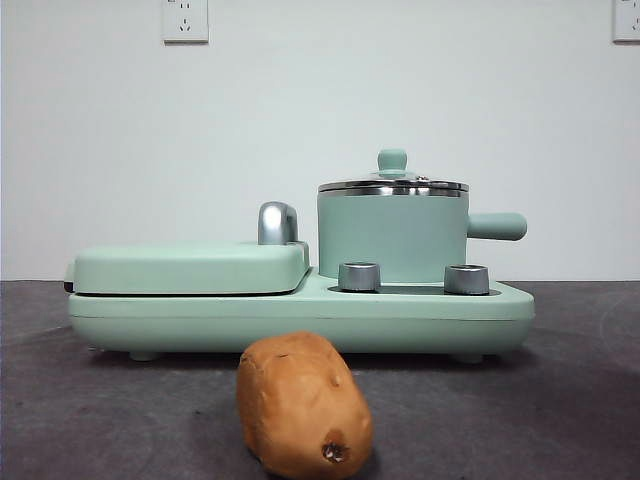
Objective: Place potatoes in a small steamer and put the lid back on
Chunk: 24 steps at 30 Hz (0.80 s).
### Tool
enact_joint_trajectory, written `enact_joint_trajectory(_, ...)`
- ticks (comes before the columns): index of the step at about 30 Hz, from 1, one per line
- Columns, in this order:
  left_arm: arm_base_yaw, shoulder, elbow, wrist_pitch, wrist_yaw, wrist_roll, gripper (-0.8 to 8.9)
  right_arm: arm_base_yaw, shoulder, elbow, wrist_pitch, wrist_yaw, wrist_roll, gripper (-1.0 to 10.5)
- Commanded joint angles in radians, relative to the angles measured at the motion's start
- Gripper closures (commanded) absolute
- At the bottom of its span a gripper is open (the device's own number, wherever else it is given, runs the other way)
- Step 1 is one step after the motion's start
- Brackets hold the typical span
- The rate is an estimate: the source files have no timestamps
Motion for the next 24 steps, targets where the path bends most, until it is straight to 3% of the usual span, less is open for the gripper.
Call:
enact_joint_trajectory(1, 0.002, -0.002, -0.018, -0.009, -0.002, -0.076, 7.78, -0.002, -0.002, -0.006, 0.012, 0.003, 0.01, 9.4)
enact_joint_trajectory(6, 0.002, -0.002, -0.018, -0.003, -0.002, -0.216, 7.78, -0.002, -0.002, -0.005, 0.027, 0.0, 0.027, 9.4)
enact_joint_trajectory(9, 0.002, -0.002, -0.018, 0.002, -0.002, -0.233, 8.0, -0.001, -0.002, -0.005, 0.033, -0.006, 0.129, 9.4)
enact_joint_trajectory(12, 0.0, -0.001, -0.006, -0.001, 0.0, -0.34, 7.99, 0.0, -0.001, 0.006, 0.031, -0.05, 0.206, 9.4)
enact_joint_trajectory(14, -0.007, 0.004, 0.033, -0.045, 0.009, -0.413, 7.99, 0.001, -0.001, 0.032, 0.023, -0.065, 0.298, 9.4)
enact_joint_trajectory(18, -0.022, 0.047, 0.136, -0.129, 0.011, -0.491, 7.99, 0.002, 0.008, 0.127, -0.014, -0.084, 0.422, 9.4)
enact_joint_trajectory(24, -0.034, 0.196, 0.346, -0.16, 0.15, -0.5, 7.99, 0.002, 0.114, 0.336, -0.077, -0.202, 0.452, 9.4)
